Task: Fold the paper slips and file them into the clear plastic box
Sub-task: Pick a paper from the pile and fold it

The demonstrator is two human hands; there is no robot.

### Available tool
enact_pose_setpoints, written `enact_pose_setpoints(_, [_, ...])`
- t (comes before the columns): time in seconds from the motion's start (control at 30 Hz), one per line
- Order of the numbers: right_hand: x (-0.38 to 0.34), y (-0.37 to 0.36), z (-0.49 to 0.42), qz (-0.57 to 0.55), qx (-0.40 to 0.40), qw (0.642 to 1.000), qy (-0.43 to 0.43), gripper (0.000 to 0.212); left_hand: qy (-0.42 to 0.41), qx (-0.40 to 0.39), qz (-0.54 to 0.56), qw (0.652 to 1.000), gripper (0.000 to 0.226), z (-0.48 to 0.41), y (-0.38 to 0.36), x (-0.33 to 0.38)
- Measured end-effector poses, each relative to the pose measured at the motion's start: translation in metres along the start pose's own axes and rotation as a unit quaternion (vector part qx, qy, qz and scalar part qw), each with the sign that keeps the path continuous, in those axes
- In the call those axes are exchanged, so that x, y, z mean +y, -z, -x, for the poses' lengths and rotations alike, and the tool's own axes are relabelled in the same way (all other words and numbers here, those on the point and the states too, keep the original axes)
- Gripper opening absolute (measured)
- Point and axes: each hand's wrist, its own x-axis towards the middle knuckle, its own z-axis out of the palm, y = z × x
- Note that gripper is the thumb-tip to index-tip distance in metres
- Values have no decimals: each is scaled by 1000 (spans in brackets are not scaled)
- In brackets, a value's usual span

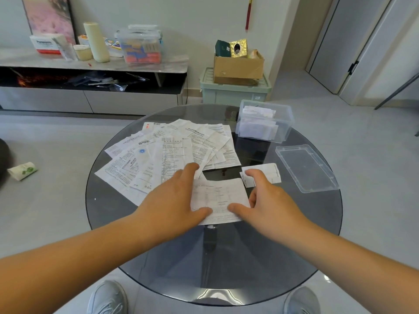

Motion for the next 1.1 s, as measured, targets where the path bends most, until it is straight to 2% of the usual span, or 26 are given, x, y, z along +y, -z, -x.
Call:
enact_pose_setpoints(0.1, [-4,-3,3,44,10,999,0,85,1,-14,-27,1000,88,1,-7,1])
enact_pose_setpoints(0.33, [-8,-12,10,121,25,992,-16,84,25,-101,1,995,85,-5,-6,-2])
enact_pose_setpoints(0.53, [1,9,8,102,-30,991,-81,85,31,-129,18,991,81,-10,-2,-5])
enact_pose_setpoints(0.77, [0,18,5,85,-75,989,-100,85,51,-174,19,983,69,-15,11,-9])
enact_pose_setpoints(0.83, [0,20,5,62,-84,989,-102,82,53,-177,23,982,67,-16,13,-10])
enact_pose_setpoints(0.93, [-5,24,3,-50,-47,992,-107,62,53,-178,27,982,67,-16,15,-9])
enact_pose_setpoints(1.03, [-15,26,-2,-188,-35,975,-116,47,48,-175,30,983,67,-15,13,-9])
enact_pose_setpoints(1.1, [-20,22,-5,-233,-38,965,-119,46,46,-174,31,983,67,-14,13,-8])
